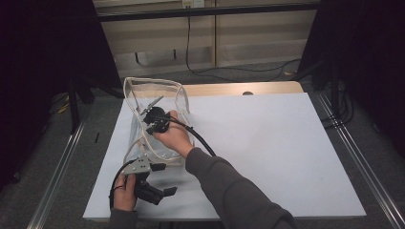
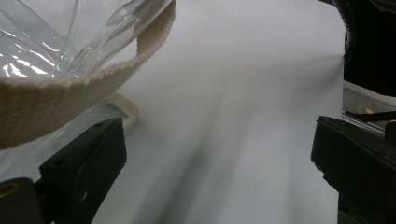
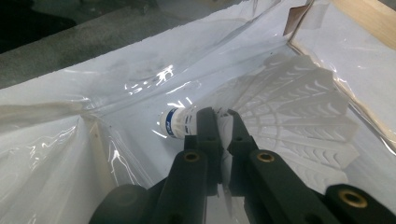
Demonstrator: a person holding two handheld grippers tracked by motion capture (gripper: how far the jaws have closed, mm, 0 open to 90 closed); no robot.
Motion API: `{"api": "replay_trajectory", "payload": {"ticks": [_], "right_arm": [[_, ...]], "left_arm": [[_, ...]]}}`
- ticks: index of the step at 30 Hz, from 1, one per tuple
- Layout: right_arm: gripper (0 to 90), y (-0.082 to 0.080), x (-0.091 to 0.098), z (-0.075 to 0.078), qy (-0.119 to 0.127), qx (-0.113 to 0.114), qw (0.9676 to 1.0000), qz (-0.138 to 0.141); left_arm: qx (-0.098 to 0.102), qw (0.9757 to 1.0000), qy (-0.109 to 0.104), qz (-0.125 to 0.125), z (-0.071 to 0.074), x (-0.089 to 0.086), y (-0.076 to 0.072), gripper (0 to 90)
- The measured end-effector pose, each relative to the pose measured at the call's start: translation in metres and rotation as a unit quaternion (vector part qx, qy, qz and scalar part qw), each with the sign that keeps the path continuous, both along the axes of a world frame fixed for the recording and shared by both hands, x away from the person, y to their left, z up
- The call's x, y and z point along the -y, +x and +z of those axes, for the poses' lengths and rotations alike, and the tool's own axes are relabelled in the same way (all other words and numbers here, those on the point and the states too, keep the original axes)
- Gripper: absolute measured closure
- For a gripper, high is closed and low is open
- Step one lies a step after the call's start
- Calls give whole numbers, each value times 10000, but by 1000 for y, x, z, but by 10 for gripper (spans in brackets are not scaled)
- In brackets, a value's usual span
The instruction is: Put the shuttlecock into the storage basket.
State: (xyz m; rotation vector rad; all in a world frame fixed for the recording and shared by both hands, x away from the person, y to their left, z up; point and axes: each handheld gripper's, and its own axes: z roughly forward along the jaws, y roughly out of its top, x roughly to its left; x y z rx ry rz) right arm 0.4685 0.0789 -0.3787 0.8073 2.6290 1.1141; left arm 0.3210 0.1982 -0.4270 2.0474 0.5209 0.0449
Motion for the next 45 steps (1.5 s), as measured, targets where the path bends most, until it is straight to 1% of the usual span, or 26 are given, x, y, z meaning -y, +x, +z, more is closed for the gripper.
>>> {"api": "replay_trajectory", "payload": {"ticks": [5,10,12,13,14,15,16,17,19,21,22,23,24,25,27,28,30,32,34,39,40,42,45], "right_arm": [[876,-1,-2,-1,-25,-9,10000,-11],[871,0,-2,-2,-34,-46,10000,27],[842,0,-2,-3,-17,-84,9999,55],[777,0,-2,-3,0,-97,9999,62],[722,1,-1,-2,12,-86,10000,11],[643,1,-1,-3,21,-81,10000,-49],[531,2,0,-3,34,-120,9999,-98],[480,3,0,-3,29,-198,9997,-128],[466,4,2,-2,66,-238,9995,-173],[360,5,3,0,93,-254,9995,-180],[324,5,3,2,62,-243,9994,-248],[302,5,4,3,45,-177,9994,-288],[297,6,4,4,38,-194,9994,-300],[270,7,6,4,16,-226,9993,-307],[230,7,8,6,-9,-218,9988,-429],[220,7,9,7,-22,-205,9988,-441],[193,6,10,11,-56,-98,9986,-510],[185,6,12,16,-97,-43,9984,-558],[183,6,16,20,-124,30,9979,-633],[184,3,21,28,-45,-15,9984,-569],[181,2,21,30,-28,25,9985,-555],[181,0,22,34,48,26,9985,-540],[184,-2,23,39,55,73,9986,-530]], "left_arm": [[-7,10000,-40,7,0,0,0,35],[-10,10000,-21,2,0,0,0,35],[-7,10000,-20,2,0,0,0,35],[-6,10000,-20,7,0,0,0,35],[-6,10000,-20,3,0,0,0,35],[-2,10000,-20,-4,0,0,0,35],[-1,10000,-17,13,0,0,0,35],[4,10000,1,3,0,0,0,35],[7,10000,-6,-5,0,0,0,35],[9,10000,7,4,0,0,0,35],[6,10000,2,3,0,0,0,35],[6,10000,7,5,0,0,0,35],[8,10000,13,-3,0,0,0,35],[6,10000,3,-9,0,1,0,35],[17,10000,16,-26,0,1,0,35],[8,10000,14,-11,0,1,0,35],[1,10000,-8,-6,0,1,0,35],[3,10000,-22,-7,0,2,0,35],[11,10000,15,-16,0,1,0,35],[9,10000,-20,-2,0,2,0,35],[7,10000,-7,-1,0,2,0,35],[19,10000,-3,-5,1,2,0,35],[-1,10000,-38,9,1,3,-1,35]]}}
